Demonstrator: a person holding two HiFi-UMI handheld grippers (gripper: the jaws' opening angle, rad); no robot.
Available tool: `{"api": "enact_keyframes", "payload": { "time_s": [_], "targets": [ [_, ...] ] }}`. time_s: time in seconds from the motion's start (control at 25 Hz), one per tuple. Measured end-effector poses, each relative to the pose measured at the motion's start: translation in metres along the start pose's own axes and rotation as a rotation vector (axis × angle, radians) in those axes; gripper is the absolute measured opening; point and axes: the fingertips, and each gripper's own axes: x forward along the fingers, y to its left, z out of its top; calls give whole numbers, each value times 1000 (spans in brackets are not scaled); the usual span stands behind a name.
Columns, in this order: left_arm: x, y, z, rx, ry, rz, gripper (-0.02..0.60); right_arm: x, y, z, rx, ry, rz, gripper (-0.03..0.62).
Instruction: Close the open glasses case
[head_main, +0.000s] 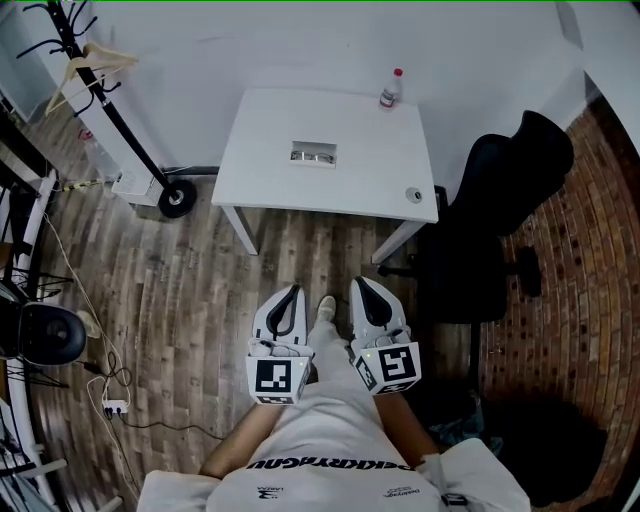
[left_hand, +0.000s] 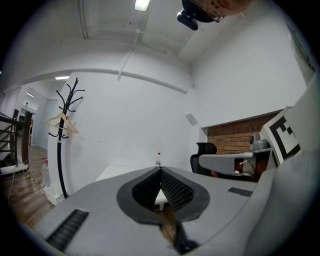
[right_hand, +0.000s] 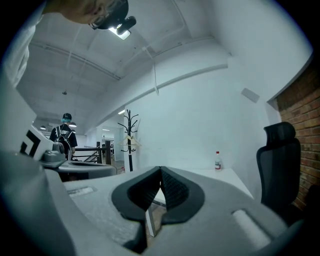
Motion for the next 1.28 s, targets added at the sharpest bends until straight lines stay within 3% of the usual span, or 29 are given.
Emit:
{"api": "enact_keyframes", "payload": {
  "time_s": [0.32, 0.8, 1.28],
  "targets": [
    [130, 40, 0, -37, 69, 19, -3, 124, -70, 2, 11, 70, 24, -5],
    [304, 77, 12, -17, 120, 49, -3, 270, -171, 6, 63, 109, 74, -5],
    [369, 109, -19, -31, 208, 42, -3, 333, -200, -27, 108, 179, 56, -5]
  ]
}}
